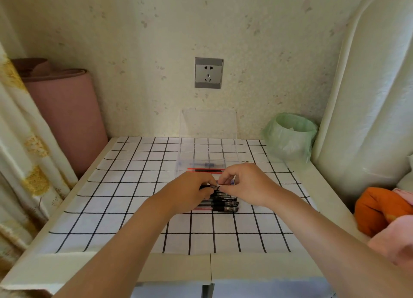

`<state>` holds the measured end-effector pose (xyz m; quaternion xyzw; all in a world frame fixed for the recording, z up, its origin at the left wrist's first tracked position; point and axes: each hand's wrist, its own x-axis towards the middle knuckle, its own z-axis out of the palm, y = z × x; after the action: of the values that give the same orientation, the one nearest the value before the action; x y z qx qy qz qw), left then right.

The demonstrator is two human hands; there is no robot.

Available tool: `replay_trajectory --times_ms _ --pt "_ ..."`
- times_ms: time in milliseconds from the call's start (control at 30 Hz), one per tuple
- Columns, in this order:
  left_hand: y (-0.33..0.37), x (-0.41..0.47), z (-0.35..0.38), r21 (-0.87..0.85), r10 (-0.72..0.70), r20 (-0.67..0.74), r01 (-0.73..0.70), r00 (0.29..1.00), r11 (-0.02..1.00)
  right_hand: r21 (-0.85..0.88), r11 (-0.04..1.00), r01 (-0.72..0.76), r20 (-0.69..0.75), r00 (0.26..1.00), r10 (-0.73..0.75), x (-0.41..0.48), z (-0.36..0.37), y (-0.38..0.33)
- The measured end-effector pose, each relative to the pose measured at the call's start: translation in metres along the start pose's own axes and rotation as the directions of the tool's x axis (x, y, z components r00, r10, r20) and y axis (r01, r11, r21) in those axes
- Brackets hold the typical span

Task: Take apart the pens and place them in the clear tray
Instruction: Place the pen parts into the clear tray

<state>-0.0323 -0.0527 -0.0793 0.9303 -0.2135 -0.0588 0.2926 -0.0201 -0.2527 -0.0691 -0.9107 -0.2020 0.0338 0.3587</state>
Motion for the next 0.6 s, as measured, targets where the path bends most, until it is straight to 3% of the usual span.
replay_trajectory --times_ms 600 --pt "0.0015 0.0012 -0.0031 -0.112 -0.052 -0.046 0.046 0.998 0.993 0.051 0.999 0.012 -0.047 0.999 -0.01 0.0014 0.0051 -0.0004"
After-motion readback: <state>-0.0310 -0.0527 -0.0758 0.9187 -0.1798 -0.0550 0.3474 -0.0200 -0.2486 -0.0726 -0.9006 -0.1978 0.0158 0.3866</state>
